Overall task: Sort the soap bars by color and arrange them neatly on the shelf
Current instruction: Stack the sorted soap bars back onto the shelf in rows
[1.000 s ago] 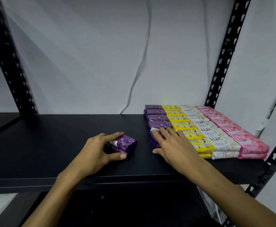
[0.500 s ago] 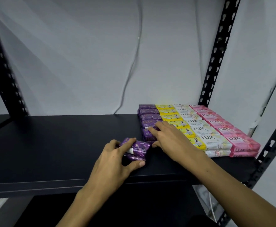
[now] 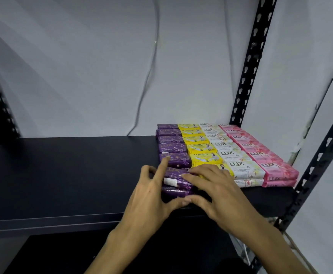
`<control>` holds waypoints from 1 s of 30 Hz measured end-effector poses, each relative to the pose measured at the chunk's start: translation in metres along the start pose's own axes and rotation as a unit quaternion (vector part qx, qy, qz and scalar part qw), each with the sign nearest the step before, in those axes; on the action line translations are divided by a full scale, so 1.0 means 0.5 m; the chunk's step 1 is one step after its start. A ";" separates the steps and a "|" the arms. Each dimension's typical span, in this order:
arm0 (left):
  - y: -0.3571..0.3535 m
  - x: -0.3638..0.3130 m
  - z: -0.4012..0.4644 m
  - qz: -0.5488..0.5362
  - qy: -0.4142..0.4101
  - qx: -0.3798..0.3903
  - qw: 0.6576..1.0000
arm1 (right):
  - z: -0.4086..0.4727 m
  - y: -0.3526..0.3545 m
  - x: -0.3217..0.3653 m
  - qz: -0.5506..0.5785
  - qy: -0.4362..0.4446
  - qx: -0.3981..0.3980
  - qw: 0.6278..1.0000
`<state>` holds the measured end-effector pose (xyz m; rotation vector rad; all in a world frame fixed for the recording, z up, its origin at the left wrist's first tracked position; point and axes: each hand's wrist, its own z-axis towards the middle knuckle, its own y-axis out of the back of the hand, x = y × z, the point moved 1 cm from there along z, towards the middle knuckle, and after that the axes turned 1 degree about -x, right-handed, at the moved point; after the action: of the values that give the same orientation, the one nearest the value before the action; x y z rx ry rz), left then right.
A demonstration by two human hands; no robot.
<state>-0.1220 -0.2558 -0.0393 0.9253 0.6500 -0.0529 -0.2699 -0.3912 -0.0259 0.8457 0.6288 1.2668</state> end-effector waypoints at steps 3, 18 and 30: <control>0.024 0.018 0.019 -0.031 0.011 0.017 0.999 | 0.003 -0.024 -0.020 -0.064 0.027 -0.044 0.997; 0.000 0.010 0.038 -0.121 0.056 -0.034 0.991 | 0.014 -0.054 -0.051 -0.042 -0.002 -0.052 0.998; 0.038 0.020 0.068 -0.290 0.101 0.017 0.951 | 0.014 -0.009 -0.071 0.011 -0.067 -0.011 0.998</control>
<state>-0.0908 -0.2675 -0.0162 0.7508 1.1003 -0.5015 -0.2691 -0.4274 -0.0274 0.9134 0.4989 1.2243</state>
